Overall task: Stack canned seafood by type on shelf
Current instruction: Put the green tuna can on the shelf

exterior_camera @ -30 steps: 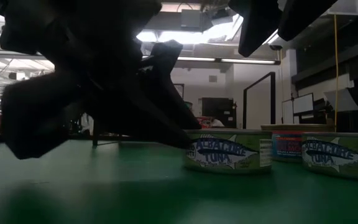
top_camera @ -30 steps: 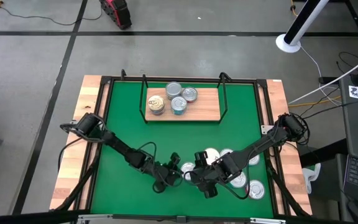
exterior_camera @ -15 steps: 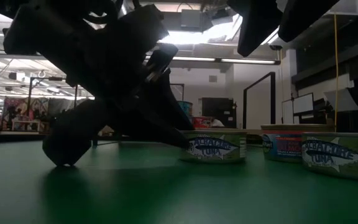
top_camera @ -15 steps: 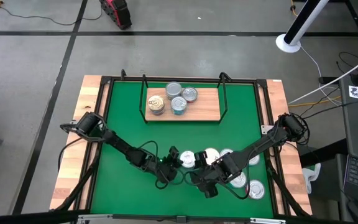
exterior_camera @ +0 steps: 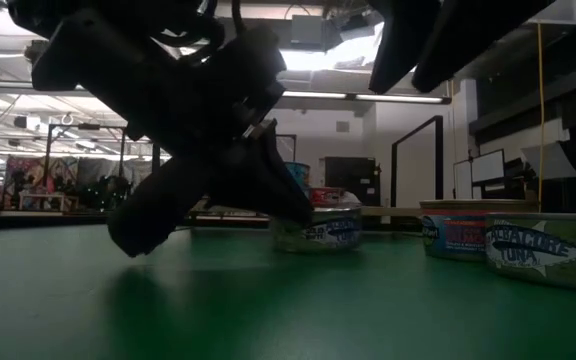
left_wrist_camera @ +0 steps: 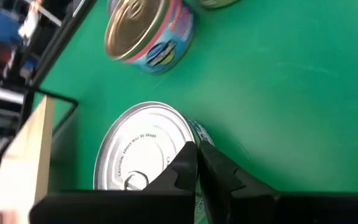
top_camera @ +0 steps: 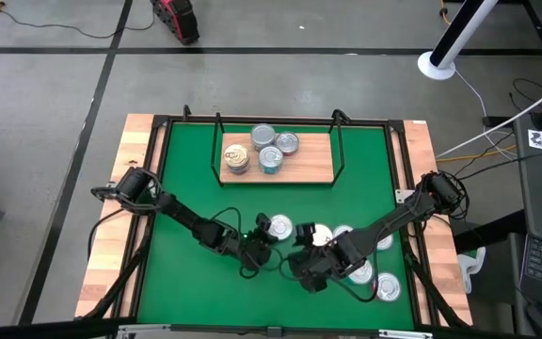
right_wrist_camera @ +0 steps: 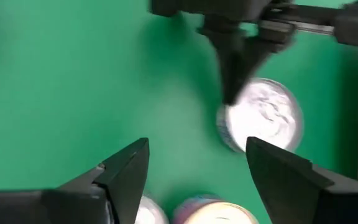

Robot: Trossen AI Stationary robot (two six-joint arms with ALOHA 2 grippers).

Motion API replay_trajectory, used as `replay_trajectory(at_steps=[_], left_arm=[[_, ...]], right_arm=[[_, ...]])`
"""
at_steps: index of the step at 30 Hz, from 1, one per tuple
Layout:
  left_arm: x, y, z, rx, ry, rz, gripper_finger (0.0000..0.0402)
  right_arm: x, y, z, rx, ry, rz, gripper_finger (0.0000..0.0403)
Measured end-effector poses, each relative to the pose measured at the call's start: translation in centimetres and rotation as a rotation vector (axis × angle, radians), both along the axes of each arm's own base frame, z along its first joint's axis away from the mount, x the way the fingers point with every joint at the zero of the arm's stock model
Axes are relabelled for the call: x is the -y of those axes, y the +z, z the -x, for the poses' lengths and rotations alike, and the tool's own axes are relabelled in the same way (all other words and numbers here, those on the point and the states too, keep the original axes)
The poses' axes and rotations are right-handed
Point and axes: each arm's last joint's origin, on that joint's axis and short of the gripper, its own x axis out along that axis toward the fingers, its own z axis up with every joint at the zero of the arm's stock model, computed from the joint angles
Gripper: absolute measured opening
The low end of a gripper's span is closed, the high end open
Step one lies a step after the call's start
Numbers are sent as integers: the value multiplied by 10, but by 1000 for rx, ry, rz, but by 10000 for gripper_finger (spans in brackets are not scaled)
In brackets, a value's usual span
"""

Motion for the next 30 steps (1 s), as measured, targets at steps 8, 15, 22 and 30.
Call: replay_trajectory(at_steps=[8,15,22,30], left_arm=[[-1,11,-9,42,55,101,1],[-10,29,-15,133,143,204,1],[-20,41,-18,203,235,317,0],[-24,68,-15,282,259,398,0]], right_arm=[[11,-22,8,9,-50,207,269],[14,-41,13,16,-60,248,269],[16,-53,12,85,-40,334,269],[20,-53,12,102,-16,466,269]])
